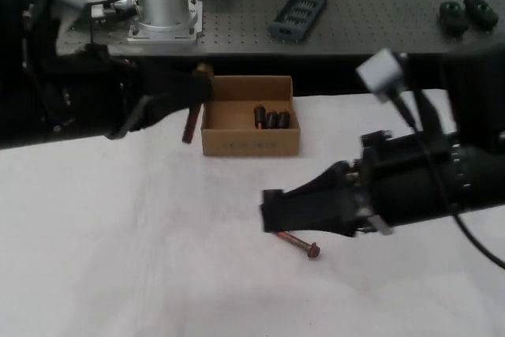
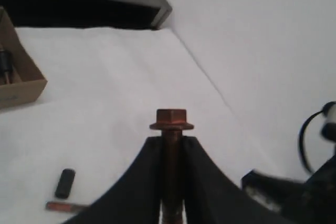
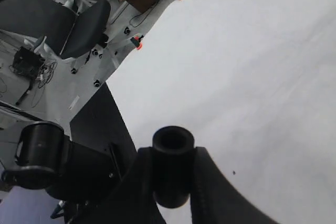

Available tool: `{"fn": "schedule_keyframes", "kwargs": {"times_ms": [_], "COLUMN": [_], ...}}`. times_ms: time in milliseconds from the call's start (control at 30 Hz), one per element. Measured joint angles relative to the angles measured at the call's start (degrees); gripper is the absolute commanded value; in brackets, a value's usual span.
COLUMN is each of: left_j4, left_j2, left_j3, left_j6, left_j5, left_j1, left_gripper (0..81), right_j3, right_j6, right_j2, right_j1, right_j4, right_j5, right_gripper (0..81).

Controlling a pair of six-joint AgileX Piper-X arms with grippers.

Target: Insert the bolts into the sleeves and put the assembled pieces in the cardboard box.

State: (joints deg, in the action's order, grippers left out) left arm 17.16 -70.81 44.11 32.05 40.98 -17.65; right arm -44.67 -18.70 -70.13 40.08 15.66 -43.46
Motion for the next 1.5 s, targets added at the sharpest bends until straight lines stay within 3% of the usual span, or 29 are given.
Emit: {"fn": "schedule_keyframes", "kwargs": {"times_ms": [100,400,600,1033,1500], "left_j4": [11.0,27.9,30.2,25.8,25.0], "left_j2": [0.1,0.1,0.1,0.1,0.1], "left_j3": [-3.6,-10.1,-10.8,-10.8,-10.8], "left_j6": [8.5,21.0,22.1,22.4,22.5], "left_j5": [0.0,-2.6,-2.3,6.7,8.0], "left_j1": [0.0,0.0,0.0,-0.1,-0.7], "left_gripper": [0.7,0.7,0.7,0.7,0.7], "right_j3": [0.0,0.0,0.0,0.0,0.0], "right_j6": [-3.6,-12.6,-13.4,-13.7,-16.4], "right_j2": [-2.9,-7.6,-8.2,-9.8,-9.8], "right_j1": [1.8,2.7,2.7,2.7,2.7], "right_j4": [-5.9,-21.2,-22.2,-23.6,-27.9], "right_j5": [-0.2,-1.4,-2.3,-9.2,-11.6], "right_gripper": [2.9,2.9,2.9,2.9,2.9]}}
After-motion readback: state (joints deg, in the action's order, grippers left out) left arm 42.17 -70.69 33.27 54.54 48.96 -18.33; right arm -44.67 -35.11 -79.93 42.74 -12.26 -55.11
